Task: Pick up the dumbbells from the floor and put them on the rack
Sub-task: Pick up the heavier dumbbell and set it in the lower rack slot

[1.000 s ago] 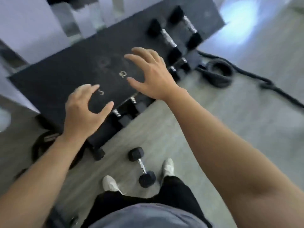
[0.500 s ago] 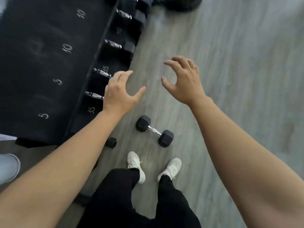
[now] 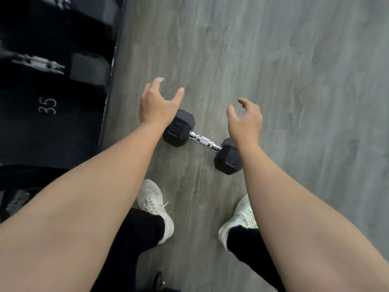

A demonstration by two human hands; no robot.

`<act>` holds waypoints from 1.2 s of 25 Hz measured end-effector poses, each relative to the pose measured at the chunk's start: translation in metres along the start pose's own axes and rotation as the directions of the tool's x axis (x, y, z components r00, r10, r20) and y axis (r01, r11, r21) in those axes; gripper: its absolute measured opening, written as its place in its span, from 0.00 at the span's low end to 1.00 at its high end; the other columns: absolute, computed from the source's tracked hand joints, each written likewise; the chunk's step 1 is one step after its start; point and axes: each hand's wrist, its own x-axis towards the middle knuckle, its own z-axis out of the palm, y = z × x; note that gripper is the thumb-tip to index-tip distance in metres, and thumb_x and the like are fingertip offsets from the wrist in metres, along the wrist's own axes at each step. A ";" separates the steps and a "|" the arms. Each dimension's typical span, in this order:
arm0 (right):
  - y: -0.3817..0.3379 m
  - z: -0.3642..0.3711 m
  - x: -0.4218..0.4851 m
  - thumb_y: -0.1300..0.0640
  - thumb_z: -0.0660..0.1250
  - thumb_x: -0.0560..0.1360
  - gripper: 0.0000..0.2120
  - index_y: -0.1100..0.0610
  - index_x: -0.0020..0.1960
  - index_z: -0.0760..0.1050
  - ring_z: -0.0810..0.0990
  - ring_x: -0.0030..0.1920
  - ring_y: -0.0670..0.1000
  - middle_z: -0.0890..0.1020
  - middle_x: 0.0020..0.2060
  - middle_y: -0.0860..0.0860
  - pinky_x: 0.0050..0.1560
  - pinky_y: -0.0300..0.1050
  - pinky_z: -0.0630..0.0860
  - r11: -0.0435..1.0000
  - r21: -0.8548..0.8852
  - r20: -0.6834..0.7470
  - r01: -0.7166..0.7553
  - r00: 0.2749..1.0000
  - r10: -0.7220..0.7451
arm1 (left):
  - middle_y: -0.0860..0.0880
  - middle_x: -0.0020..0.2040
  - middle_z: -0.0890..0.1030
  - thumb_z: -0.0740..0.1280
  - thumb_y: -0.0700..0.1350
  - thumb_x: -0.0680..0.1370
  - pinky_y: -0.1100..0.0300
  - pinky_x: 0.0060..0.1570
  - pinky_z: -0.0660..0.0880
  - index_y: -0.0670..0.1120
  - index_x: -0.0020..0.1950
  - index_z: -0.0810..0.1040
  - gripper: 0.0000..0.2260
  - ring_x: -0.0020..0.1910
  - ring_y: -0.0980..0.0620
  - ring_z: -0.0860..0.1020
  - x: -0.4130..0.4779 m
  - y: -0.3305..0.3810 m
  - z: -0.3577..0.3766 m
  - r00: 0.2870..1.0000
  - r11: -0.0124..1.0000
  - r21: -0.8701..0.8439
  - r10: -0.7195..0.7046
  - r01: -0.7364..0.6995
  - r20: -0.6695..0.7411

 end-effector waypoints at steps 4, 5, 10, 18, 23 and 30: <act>0.084 0.061 0.032 0.47 0.64 0.77 0.21 0.56 0.66 0.77 0.75 0.66 0.53 0.79 0.65 0.52 0.68 0.51 0.69 0.987 -0.042 -0.013 -0.152 0.988 0.152 | 0.45 0.61 0.77 0.68 0.66 0.69 0.55 0.53 0.70 0.49 0.65 0.74 0.30 0.60 0.43 0.75 0.016 -0.077 0.098 0.990 0.991 0.019 -0.132 0.132 0.053; 0.102 0.070 0.040 0.47 0.64 0.77 0.20 0.56 0.65 0.77 0.76 0.64 0.54 0.80 0.63 0.52 0.66 0.52 0.70 0.982 -0.062 -0.027 -0.181 0.983 0.180 | 0.44 0.61 0.77 0.68 0.66 0.68 0.53 0.54 0.71 0.49 0.64 0.75 0.30 0.60 0.42 0.75 0.021 -0.089 0.118 0.987 0.989 0.023 -0.148 0.147 0.067; 0.138 0.087 0.051 0.51 0.62 0.75 0.12 0.57 0.46 0.81 0.78 0.44 0.58 0.81 0.42 0.53 0.42 0.45 0.69 0.941 -0.088 -0.154 -0.327 0.938 0.311 | 0.48 0.48 0.75 0.65 0.68 0.63 0.56 0.44 0.71 0.50 0.50 0.76 0.26 0.47 0.43 0.75 0.049 -0.110 0.151 0.962 0.972 0.025 -0.235 0.234 0.141; 0.174 0.069 0.015 0.50 0.66 0.75 0.09 0.49 0.51 0.81 0.79 0.44 0.46 0.82 0.44 0.44 0.37 0.42 0.70 0.870 0.306 -0.146 -0.387 0.884 0.445 | 0.51 0.44 0.83 0.70 0.65 0.63 0.60 0.35 0.70 0.50 0.42 0.81 0.20 0.41 0.53 0.80 0.062 -0.125 0.135 0.883 0.925 -0.213 -0.203 0.314 0.423; 0.191 0.068 0.010 0.51 0.67 0.74 0.11 0.52 0.53 0.83 0.80 0.42 0.49 0.83 0.45 0.48 0.36 0.42 0.75 0.711 0.577 -0.033 -0.401 0.859 0.512 | 0.49 0.47 0.85 0.72 0.63 0.64 0.59 0.40 0.74 0.49 0.46 0.83 0.21 0.44 0.50 0.83 0.070 -0.135 0.136 0.843 0.874 -0.314 -0.172 0.369 0.510; 0.205 0.074 0.002 0.42 0.71 0.70 0.17 0.53 0.51 0.82 0.87 0.42 0.53 0.87 0.44 0.52 0.41 0.50 0.83 0.493 0.732 0.152 -0.470 0.818 0.555 | 0.49 0.41 0.86 0.71 0.67 0.62 0.57 0.38 0.73 0.51 0.46 0.83 0.23 0.36 0.50 0.84 0.071 -0.134 0.127 0.694 0.854 -0.236 -0.184 0.464 0.696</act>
